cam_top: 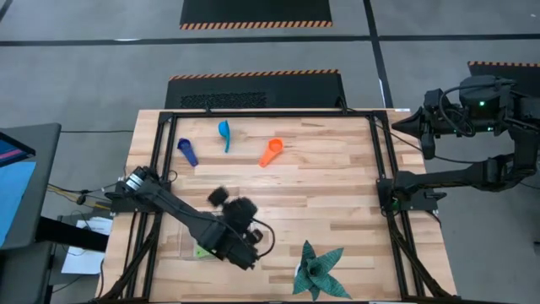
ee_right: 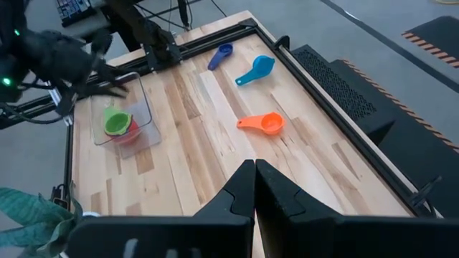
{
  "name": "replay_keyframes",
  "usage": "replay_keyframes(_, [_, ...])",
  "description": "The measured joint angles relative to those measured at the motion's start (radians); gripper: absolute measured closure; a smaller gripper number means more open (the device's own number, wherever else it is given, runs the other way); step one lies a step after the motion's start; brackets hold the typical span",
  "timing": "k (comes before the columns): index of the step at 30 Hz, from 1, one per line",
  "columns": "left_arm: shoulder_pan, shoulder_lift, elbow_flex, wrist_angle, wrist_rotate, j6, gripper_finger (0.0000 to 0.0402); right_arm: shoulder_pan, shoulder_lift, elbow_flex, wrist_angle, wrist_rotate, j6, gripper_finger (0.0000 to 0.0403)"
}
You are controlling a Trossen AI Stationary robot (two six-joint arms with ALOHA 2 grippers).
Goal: Nest measuring cups in basket
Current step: Adjust the measuring cups
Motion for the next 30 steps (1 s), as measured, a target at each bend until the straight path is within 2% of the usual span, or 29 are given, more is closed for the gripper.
replay_keyframes(3, [0.017, -0.03, 0.0, 0.001, -0.302, 0.369, 0.0353, 0.0, 0.001, 0.0, 0.012, 0.002, 0.0, 0.0376])
replay_keyframes(5, [0.056, -0.051, -0.006, 0.005, -0.416, 0.525, 0.0358, 0.0, 0.002, 0.0, 0.018, 0.004, 0.004, 0.0376])
replay_keyframes(7, [0.133, -0.101, -0.046, 0.003, -0.43, 0.608, 0.0363, 0.0, 0.004, 0.0, 0.035, 0.005, 0.013, 0.0376])
replay_keyframes(10, [0.286, -0.22, -0.17, 0.002, -0.444, 0.664, 0.037, 0.0, 0.01, 0.0, 0.061, 0.006, 0.015, 0.0376])
replay_keyframes(14, [0.533, -0.385, -0.345, 0.003, -0.45, 0.65, 0.0372, 0.0, 0.017, -0.024, 0.145, 0.058, 0.008, 0.0376])
replay_keyframes(17, [0.733, -0.482, -0.441, 0.093, -0.452, 0.685, 0.0372, 0.0, 0.017, -0.071, 0.25, 0.108, -0.011, 0.0376])
replay_keyframes(18, [0.796, -0.504, -0.465, 0.142, -0.426, 0.742, 0.0372, 0.0, 0.016, -0.09, 0.285, 0.12, -0.023, 0.0376])
replay_keyframes(20, [0.936, -0.53, -0.501, 0.29, -0.302, 0.917, 0.0372, 0.0, 0.017, -0.13, 0.37, 0.147, -0.026, 0.0376])
replay_keyframes(23, [1.133, -0.526, -0.532, 0.513, 0.026, 1.166, 0.0372, -0.002, 0.029, -0.199, 0.516, 0.197, -0.054, 0.0376])
replay_keyframes(26, [1.27, -0.494, -0.537, 0.662, 0.29, 1.237, 0.0372, -0.008, 0.071, -0.273, 0.686, 0.219, -0.109, 0.0376])
replay_keyframes(28, [1.329, -0.468, -0.537, 0.672, 0.367, 1.238, 0.0372, -0.021, 0.126, -0.309, 0.798, 0.216, -0.102, 0.0376])
replay_keyframes(30, [1.367, -0.445, -0.536, 0.666, 0.379, 1.238, 0.0372, -0.037, 0.205, -0.331, 0.897, 0.211, -0.05, 0.0378])
